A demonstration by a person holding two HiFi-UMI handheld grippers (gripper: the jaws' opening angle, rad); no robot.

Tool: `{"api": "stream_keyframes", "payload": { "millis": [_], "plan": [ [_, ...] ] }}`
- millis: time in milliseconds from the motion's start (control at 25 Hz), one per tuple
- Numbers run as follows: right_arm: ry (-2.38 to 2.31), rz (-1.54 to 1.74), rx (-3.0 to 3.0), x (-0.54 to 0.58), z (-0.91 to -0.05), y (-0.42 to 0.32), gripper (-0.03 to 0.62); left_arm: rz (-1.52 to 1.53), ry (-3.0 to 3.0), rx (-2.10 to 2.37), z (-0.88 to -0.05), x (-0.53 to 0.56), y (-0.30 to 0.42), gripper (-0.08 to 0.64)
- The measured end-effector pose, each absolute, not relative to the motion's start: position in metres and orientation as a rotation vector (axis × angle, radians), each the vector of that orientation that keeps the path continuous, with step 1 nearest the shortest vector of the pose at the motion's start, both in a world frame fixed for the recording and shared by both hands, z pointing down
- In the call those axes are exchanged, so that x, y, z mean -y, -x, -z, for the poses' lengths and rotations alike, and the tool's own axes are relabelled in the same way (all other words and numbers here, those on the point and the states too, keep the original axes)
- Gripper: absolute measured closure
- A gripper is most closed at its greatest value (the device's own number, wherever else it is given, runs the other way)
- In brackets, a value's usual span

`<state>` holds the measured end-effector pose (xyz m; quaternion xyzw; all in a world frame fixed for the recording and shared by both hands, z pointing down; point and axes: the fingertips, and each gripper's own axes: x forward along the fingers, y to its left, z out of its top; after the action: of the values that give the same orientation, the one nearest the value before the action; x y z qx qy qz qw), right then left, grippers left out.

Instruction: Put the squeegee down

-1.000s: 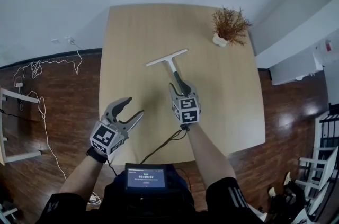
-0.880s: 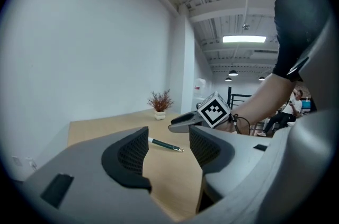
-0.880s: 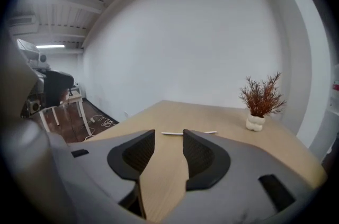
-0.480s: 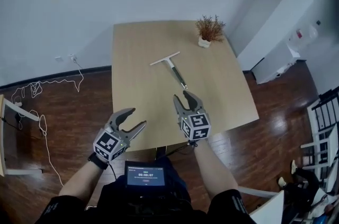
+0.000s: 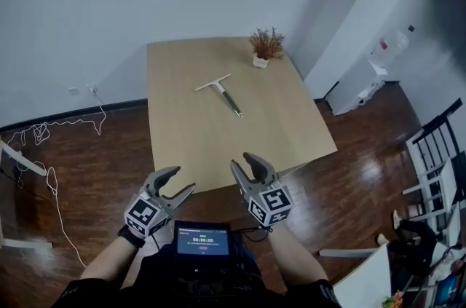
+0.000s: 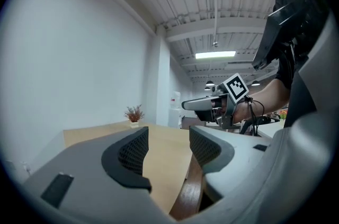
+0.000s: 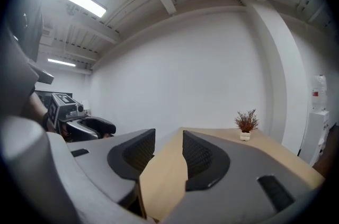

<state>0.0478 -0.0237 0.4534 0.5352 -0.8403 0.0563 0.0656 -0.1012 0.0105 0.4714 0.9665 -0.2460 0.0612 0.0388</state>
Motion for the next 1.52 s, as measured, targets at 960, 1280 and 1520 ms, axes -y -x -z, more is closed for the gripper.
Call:
{"api": "stream_keyframes", "payload": {
  "millis": [960,1280,1520],
  "plan": [
    [-1.675,-0.325,2.520,-0.066,-0.470,-0.100,0.428,-0.236,-2.944,0.819,-0.481,-0.064,0.069,0.310],
    [-1.652,-0.339,2.511,-0.064,-0.474,-0.102,0.428,-0.220,-2.920,0.837,-0.478,-0.062,0.065,0.310],
    [-1.642,-0.332,2.514,-0.062,-0.474,-0.099,0.428,-0.208,-2.906,0.842,-0.477,-0.060,0.066,0.310]
  ]
}}
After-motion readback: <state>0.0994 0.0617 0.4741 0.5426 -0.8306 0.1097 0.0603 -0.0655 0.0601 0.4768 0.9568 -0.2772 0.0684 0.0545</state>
